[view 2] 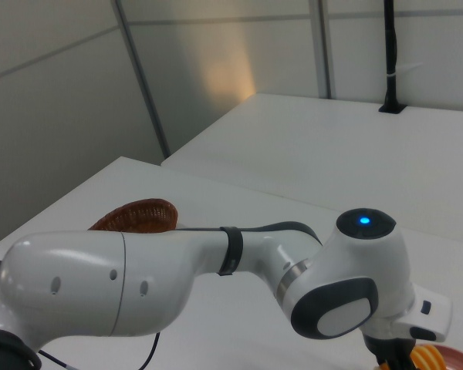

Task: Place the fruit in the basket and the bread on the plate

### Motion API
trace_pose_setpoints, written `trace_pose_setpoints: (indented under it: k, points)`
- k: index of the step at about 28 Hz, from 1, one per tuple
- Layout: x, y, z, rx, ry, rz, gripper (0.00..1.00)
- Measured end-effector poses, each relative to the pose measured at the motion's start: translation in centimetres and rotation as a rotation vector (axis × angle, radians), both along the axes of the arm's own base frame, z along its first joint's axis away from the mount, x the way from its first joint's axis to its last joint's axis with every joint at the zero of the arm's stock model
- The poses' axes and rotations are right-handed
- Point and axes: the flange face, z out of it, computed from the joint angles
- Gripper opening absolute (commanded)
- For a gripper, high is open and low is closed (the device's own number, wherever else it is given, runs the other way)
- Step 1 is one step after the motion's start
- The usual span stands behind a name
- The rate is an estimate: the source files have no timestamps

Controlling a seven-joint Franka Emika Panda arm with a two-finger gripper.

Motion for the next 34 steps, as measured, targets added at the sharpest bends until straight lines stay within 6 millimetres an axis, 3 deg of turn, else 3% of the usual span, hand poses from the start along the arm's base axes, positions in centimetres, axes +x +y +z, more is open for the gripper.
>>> trace_pose_setpoints:
  k: [5,8,10,21,24,28,34]
  points:
    - [-0.2,1.1,2.7,0.024,0.017,0.026,1.0]
    - [0.2,4.1,4.6,0.059,0.042,0.07,1.0]
    - [0.5,6.7,5.7,0.084,0.067,0.108,1.0]
    - [1.0,26.1,11.9,0.133,0.172,0.384,1.0]
    - [0.5,29.5,13.2,0.13,0.173,0.427,1.0]
    - [-0.8,32.1,15.1,0.129,0.177,0.469,1.0]
    - [-2.0,32.0,18.1,0.122,0.141,0.473,1.0]
